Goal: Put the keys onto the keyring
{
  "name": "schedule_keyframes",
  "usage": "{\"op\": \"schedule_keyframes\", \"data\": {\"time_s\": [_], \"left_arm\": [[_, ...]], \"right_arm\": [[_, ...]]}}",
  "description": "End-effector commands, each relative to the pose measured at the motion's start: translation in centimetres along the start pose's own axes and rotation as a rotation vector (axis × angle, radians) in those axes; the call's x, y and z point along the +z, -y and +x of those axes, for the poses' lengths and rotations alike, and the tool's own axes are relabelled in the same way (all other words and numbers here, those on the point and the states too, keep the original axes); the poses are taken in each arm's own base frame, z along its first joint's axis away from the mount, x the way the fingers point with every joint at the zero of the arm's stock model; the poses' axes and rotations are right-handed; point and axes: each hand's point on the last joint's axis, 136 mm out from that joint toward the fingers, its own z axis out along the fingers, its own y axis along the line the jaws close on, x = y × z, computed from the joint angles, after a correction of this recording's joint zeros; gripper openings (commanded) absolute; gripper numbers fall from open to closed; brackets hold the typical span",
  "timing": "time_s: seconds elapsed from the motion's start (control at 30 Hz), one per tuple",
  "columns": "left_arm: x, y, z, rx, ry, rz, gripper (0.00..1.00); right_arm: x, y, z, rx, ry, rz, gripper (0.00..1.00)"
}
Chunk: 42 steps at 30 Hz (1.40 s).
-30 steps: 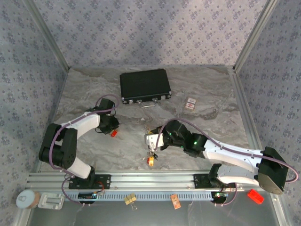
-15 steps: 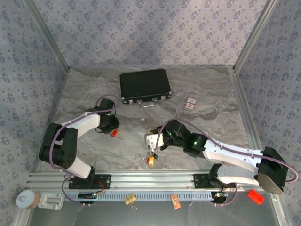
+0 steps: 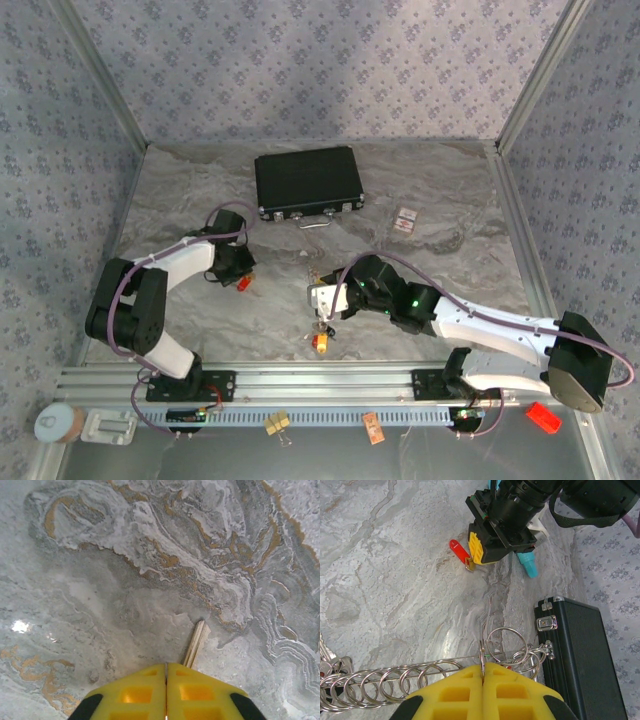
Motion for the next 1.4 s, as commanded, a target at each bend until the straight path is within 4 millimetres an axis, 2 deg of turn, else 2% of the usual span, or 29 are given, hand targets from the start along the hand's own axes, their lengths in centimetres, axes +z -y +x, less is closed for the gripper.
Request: {"op": "schedule_keyframes", "data": {"time_s": [0.0, 0.13, 0.3, 0.43, 0.67, 0.87, 1.0, 1.13, 1.23, 1.37], "left_arm": [[-0.6, 0.5, -0.1, 0.015, 0.007, 0.013, 0.03], [-2.0, 0.7, -0.6, 0.022, 0.05, 0.023, 0.0], [-5.2, 1.7, -1.5, 0.056, 0.158, 0.081, 0.0], [-8.6, 3.7, -1.8, 0.103, 0.251, 0.195, 0.0], [-15.1, 8.1, -1.2, 0.334, 0.424, 0.425, 0.0], [-19.1, 11.0, -0.3, 0.389, 0.473, 0.614, 0.0], [-20.4, 13.0, 1.3, 0.434, 0.418, 0.7, 0.0], [-21.4, 14.8, 3.8, 0.524, 0.352, 0.784, 0.0], [-21.5, 15.1, 5.3, 0.593, 0.326, 0.806, 0.0], [-21.6, 14.6, 6.3, 0.629, 0.325, 0.843, 0.0]], "right_arm": [[-0.1, 0.3, -0.5, 0.01, 0.012, 0.011, 0.0], [-0.1, 0.3, -0.5, 0.013, 0.013, 0.009, 0.0], [-0.2, 0.4, -0.9, 0.042, 0.038, 0.009, 0.0], [-0.2, 0.8, -1.3, 0.088, 0.071, 0.009, 0.0], [-0.2, 1.1, -1.9, 0.157, 0.13, -0.029, 0.0], [-0.1, 1.2, -2.5, 0.156, 0.149, -0.053, 0.0], [0.0, 1.3, -3.0, 0.161, 0.168, -0.06, 0.0], [0.1, 1.5, -3.5, 0.171, 0.185, -0.072, 0.0], [0.2, 1.6, -3.8, 0.192, 0.203, -0.093, 0.0], [0.5, 1.7, -4.1, 0.237, 0.21, -0.144, 0.0]]}}
